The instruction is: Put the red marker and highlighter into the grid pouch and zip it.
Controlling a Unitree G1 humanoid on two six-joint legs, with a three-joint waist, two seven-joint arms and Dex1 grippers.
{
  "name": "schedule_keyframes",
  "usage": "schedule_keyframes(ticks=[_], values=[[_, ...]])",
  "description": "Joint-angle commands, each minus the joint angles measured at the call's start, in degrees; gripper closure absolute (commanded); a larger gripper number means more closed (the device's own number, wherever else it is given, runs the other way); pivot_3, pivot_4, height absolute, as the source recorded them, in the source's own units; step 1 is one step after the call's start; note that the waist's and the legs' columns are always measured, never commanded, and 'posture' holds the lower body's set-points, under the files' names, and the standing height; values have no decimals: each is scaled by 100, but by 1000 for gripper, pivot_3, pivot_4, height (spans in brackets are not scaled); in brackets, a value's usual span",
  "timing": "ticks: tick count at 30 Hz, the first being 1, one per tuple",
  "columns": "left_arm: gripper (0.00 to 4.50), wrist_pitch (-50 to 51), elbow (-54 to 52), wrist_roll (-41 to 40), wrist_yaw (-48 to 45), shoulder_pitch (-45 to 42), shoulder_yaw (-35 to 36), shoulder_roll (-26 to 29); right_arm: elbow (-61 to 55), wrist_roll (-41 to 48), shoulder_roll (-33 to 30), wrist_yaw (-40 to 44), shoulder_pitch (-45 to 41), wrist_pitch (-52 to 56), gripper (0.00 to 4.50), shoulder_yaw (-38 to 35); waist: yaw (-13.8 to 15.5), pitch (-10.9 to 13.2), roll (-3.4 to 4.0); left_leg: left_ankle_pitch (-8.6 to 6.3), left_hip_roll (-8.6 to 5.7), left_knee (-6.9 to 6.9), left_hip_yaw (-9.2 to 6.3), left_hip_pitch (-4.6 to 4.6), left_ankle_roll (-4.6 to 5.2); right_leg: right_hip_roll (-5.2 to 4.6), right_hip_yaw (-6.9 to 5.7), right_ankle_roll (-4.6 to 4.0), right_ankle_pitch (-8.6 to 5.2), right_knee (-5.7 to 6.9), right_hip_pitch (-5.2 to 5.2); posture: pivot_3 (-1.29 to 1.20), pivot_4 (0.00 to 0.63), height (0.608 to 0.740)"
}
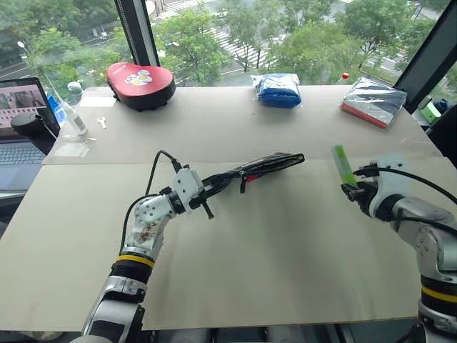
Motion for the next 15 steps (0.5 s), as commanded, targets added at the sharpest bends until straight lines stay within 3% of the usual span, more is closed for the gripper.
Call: schedule_keyframes(ticks=[1,5,15], values=[[4500,137,-410,-214,-110,54,45,25,-197,-6,-583,1042,98,-1013,3517,259,-4,0,0,0,0,-1,0,1,0,0,0,0,0,0,0,0,150,740],[4500,200,-524,-186,-187,162,29,88,-167,-89,-1420,2251,380,-2142,3517,316,2,1,0,0,1,-1,1,0,-1,2,-3,4,-2,-2,4,0,150,740],[4500,304,-810,-227,-147,392,54,89,503,520,-2347,3649,-269,-2597,3517,-347,12,3,-3,-2,6,-2,2,0,0,2,-1,3,-3,-5,1,0,150,740]])
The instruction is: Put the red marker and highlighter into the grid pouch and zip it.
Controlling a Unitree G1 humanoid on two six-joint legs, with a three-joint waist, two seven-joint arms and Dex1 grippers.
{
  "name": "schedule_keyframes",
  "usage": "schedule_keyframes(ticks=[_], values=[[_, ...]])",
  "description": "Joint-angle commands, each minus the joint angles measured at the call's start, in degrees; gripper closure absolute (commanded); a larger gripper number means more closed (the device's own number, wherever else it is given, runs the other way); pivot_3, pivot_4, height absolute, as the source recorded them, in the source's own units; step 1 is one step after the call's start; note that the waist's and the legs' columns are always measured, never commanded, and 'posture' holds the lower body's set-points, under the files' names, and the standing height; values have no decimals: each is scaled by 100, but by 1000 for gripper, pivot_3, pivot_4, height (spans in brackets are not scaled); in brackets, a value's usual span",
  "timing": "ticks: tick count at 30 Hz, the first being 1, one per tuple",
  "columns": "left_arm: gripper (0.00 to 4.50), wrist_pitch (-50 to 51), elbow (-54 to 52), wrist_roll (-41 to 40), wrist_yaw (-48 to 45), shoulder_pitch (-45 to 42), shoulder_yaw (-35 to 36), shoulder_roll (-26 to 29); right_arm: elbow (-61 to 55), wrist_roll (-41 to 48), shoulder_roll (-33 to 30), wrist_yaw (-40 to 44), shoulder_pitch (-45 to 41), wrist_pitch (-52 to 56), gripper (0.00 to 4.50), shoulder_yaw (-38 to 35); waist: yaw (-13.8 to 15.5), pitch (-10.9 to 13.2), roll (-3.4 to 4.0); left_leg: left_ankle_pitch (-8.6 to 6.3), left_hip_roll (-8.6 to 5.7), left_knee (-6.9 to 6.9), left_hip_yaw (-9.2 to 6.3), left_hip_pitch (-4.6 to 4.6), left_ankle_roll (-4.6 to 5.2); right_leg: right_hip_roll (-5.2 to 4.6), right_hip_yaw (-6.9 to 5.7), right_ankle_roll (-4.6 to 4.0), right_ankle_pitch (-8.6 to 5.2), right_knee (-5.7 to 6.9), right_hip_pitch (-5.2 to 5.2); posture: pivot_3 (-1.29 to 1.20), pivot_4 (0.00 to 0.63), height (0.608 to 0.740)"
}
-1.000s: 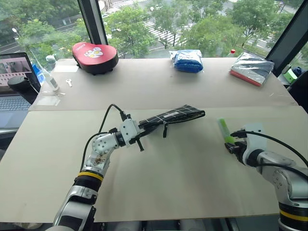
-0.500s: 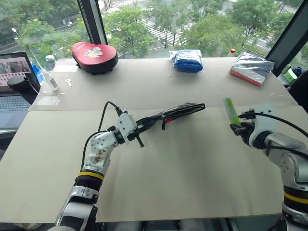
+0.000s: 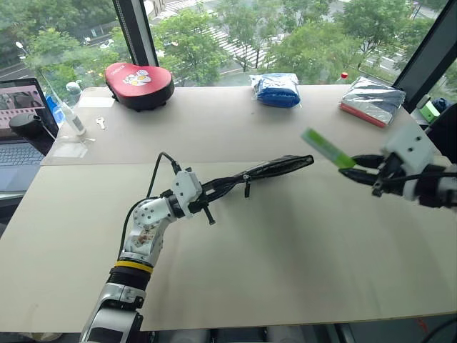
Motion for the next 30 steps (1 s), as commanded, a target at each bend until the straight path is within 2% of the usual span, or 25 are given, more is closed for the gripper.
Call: schedule_keyframes(ticks=[1,11,23,30], values=[[4500,103,-371,-161,71,61,76,-26,-14,343,-180,436,-216,-104,3517,-328,2,1,-1,0,1,1,0,0,0,0,-1,0,0,0,1,0,150,740],[4500,627,-680,-587,303,-11,326,-200,-197,574,-563,1232,32,-69,3517,-257,9,1,-2,-1,-1,1,0,-3,0,-2,0,0,0,0,-1,0,150,740],[4500,255,-627,-215,-121,21,86,-5,-45,328,-1062,1816,-503,-263,3517,383,5,1,-2,-1,-1,1,1,-3,-1,-3,1,0,0,-1,-3,0,150,740],[4500,115,-895,2,-247,251,-152,165,-195,56,-1345,2220,-265,-461,3517,736,8,2,-1,-2,-1,1,1,-5,-3,-4,0,1,0,-3,-5,0,150,740]])
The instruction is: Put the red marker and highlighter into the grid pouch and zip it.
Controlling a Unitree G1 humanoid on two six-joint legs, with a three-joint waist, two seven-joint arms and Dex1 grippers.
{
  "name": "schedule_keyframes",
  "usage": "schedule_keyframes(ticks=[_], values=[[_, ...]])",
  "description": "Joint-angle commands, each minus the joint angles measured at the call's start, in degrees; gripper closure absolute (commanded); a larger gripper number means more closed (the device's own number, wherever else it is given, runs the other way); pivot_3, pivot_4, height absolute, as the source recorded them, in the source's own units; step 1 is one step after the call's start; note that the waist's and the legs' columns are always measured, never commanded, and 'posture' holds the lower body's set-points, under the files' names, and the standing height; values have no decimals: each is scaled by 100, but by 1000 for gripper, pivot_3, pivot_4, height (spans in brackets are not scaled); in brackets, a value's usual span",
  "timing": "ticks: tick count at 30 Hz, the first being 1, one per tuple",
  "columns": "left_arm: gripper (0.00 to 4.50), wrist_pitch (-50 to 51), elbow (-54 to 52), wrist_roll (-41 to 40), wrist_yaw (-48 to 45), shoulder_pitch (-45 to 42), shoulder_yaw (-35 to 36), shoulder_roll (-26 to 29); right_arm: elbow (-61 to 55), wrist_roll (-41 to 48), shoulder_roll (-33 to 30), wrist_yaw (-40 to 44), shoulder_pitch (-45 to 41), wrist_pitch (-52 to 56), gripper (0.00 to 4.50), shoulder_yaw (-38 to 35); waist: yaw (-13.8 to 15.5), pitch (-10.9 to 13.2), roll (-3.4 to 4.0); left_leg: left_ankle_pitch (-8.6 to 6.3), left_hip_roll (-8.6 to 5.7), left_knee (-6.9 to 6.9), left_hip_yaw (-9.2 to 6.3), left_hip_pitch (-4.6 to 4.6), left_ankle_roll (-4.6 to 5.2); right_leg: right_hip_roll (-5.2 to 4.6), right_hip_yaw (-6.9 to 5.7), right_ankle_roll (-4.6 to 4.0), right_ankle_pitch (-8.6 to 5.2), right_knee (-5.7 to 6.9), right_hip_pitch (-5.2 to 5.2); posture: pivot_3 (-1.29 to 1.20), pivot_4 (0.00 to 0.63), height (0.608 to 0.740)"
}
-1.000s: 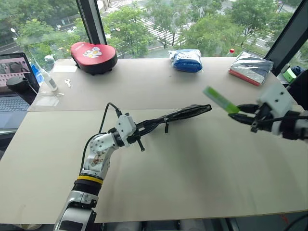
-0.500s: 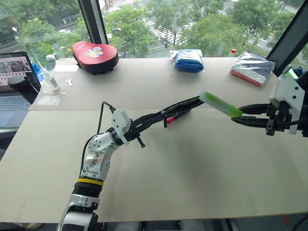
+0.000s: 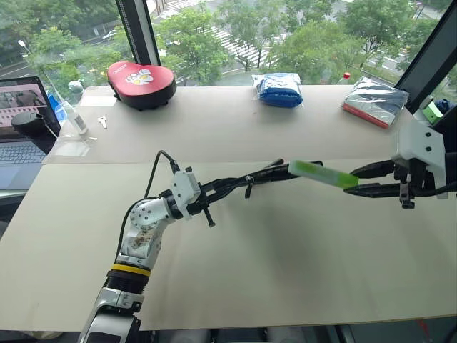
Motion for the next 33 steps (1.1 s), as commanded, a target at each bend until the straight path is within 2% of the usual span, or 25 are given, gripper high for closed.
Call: schedule_keyframes(ticks=[1,16,26,33], values=[[4500,-67,-463,30,-42,98,-126,56,-115,-134,-162,137,-4,-165,3517,-17,-2,1,1,0,0,0,0,-1,0,0,1,0,0,-1,0,0,150,740],[4500,485,-1055,-107,221,238,-167,47,104,-626,-462,492,305,-669,3517,67,-2,1,1,0,0,0,0,-1,-3,-1,1,1,-1,2,-2,0,150,740],[4500,-57,-561,315,-7,245,-331,277,118,-149,-377,692,-11,-278,3517,-125,-1,2,3,-2,1,0,0,-1,-3,-1,0,1,-1,0,-2,0,150,740],[4500,-128,-475,310,27,181,-373,217,90,-381,-425,595,131,-366,3517,74,4,2,3,-3,0,0,0,-1,-2,-1,1,1,-1,1,-3,0,150,740]])
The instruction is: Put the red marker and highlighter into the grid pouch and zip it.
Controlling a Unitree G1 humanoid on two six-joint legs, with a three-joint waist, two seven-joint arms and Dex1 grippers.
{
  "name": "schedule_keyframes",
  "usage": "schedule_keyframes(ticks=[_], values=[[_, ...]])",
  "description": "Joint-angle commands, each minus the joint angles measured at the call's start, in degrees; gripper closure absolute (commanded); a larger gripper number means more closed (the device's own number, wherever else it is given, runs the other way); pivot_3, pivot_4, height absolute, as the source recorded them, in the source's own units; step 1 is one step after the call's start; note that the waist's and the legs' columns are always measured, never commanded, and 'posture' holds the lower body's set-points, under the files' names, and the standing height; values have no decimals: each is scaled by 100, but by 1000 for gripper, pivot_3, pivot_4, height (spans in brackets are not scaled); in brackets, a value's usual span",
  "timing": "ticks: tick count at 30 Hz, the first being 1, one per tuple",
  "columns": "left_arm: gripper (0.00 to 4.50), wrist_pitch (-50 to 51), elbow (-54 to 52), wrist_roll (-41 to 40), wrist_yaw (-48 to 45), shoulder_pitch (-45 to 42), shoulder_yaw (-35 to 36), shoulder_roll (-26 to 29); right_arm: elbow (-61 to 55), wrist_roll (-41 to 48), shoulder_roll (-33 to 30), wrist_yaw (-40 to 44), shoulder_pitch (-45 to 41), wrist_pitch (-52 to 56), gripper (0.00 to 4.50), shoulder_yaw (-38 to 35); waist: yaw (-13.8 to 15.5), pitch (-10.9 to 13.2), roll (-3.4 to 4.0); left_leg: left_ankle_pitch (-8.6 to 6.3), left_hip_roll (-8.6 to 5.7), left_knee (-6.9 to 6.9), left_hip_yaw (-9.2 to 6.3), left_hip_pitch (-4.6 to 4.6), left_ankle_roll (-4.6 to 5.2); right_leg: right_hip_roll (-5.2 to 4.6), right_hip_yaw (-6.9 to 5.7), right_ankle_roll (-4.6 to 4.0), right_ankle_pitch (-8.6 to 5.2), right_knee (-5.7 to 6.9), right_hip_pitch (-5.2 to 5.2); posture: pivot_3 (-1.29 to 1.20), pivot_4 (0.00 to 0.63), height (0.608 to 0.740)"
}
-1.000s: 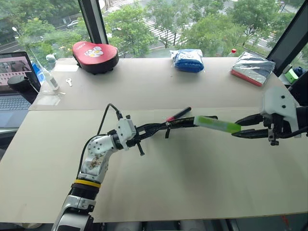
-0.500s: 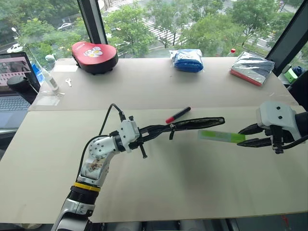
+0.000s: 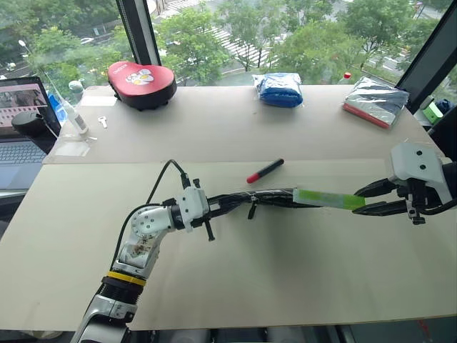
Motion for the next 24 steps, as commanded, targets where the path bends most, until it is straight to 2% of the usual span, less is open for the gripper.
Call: schedule_keyframes(ticks=[1,12,24], values=[[4500,-118,-63,11,48,-72,-14,-52,-92,-130,-102,-41,8,-81,3517,-75,-2,0,0,1,0,0,0,0,-2,0,0,0,0,0,-1,0,150,740],[4500,-109,-82,-26,23,-89,-11,-55,-42,-368,171,-157,-133,-121,3517,371,-4,0,1,2,0,0,0,0,-4,0,0,0,0,1,-1,0,150,740],[4500,-196,10,-25,-117,-169,-61,-71,492,-843,661,-39,-845,-237,3517,1101,-9,0,1,8,0,0,0,0,-14,0,0,0,0,1,-1,0,150,740]])
